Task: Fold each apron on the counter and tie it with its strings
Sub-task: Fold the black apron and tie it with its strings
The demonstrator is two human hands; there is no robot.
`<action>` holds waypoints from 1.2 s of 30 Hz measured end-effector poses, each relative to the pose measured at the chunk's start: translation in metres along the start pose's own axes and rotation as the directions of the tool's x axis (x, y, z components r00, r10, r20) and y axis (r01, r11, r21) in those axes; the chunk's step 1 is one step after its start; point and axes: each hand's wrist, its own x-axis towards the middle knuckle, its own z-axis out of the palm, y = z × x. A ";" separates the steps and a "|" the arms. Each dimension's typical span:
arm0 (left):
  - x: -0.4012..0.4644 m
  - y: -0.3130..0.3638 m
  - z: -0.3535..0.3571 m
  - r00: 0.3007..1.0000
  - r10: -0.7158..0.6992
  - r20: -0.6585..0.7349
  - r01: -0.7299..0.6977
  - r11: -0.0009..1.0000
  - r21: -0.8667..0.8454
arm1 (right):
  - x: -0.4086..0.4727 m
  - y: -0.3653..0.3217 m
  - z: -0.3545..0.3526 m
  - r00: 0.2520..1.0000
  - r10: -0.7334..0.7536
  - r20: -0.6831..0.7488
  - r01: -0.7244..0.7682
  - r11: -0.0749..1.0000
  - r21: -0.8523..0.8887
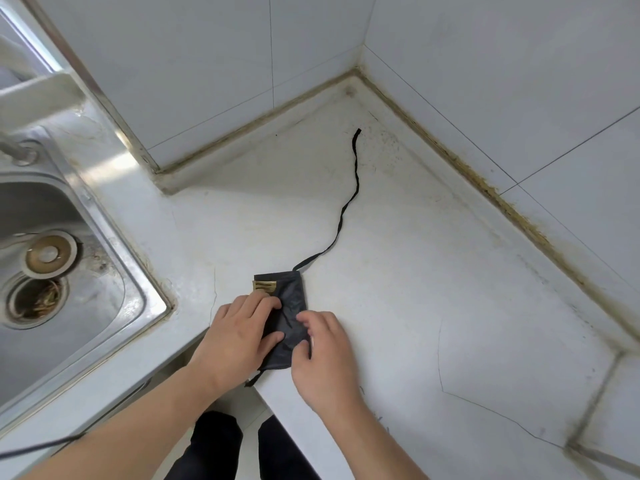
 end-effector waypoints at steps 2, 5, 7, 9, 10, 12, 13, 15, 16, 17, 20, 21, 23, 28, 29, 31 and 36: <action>-0.004 0.001 0.004 1.000 -0.004 -0.020 0.006 0.998 0.055 | 0.006 -0.003 0.001 0.998 0.039 0.051 -0.037 0.999 -0.039; -0.002 0.004 0.010 1.000 -0.011 -0.017 0.013 0.994 0.106 | 0.018 -0.010 0.002 0.993 0.112 0.041 -0.108 0.990 -0.091; -0.001 0.006 0.010 1.000 -0.018 -0.015 0.019 0.994 0.103 | 0.027 -0.017 0.002 0.978 0.206 0.004 -0.206 0.977 -0.058; -0.003 0.006 0.010 0.999 -0.032 -0.028 0.035 0.995 0.095 | 0.036 -0.021 0.003 0.955 0.296 0.004 -0.296 0.955 0.018; -0.004 0.006 0.010 0.999 -0.035 -0.029 0.037 0.995 0.092 | 0.039 -0.020 0.003 0.946 0.324 0.012 -0.324 0.944 0.062; -0.007 0.007 0.011 0.999 -0.040 -0.024 0.042 0.996 0.082 | 0.044 -0.018 0.004 0.939 0.342 0.039 -0.344 0.933 0.104; -0.009 0.007 0.011 0.999 -0.036 -0.027 0.038 0.996 0.077 | 0.044 -0.016 0.004 0.940 0.339 0.043 -0.342 0.934 0.104; -0.012 0.006 0.012 0.999 -0.025 -0.030 0.028 0.997 0.071 | 0.043 -0.018 0.006 0.952 0.304 0.036 -0.306 0.949 0.081; -0.013 0.005 0.012 0.999 -0.022 -0.030 0.024 0.998 0.063 | 0.041 -0.021 0.007 0.959 0.282 0.027 -0.283 0.957 0.061; -0.015 0.005 0.012 0.999 -0.020 -0.032 0.021 0.998 0.053 | 0.039 -0.023 0.009 0.965 0.261 0.014 -0.261 0.964 0.039; -0.020 0.006 0.013 0.999 0.001 -0.038 -0.001 1.000 0.019 | 0.032 -0.027 0.011 0.969 0.246 -0.003 -0.246 0.969 0.004; -0.021 0.007 0.014 0.999 0.006 -0.046 -0.006 1.000 0.011 | 0.031 -0.027 0.010 0.968 0.250 0.001 -0.250 0.968 0.034; -0.024 0.008 0.017 0.998 0.007 -0.058 -0.007 1.000 -0.005 | 0.032 -0.025 0.006 0.961 0.275 0.031 -0.277 0.953 0.124; -0.029 0.010 0.015 1.000 0.009 -0.024 -0.011 0.998 -0.068 | 0.039 -0.016 0.001 0.940 0.301 0.161 -0.333 0.912 0.240; -0.029 0.011 0.013 1.000 0.000 -0.009 -0.001 0.996 -0.084 | 0.038 -0.015 0.000 0.941 0.293 0.167 -0.330 0.903 0.274; -0.030 0.013 0.008 0.999 -0.037 0.010 0.038 0.991 -0.128 | 0.034 -0.014 -0.002 0.945 0.281 0.168 -0.323 0.883 0.340; -0.030 0.029 -0.020 0.973 -0.227 -0.044 0.213 0.955 -0.206 | 0.020 -0.018 -0.016 0.955 0.258 0.148 -0.298 0.840 0.454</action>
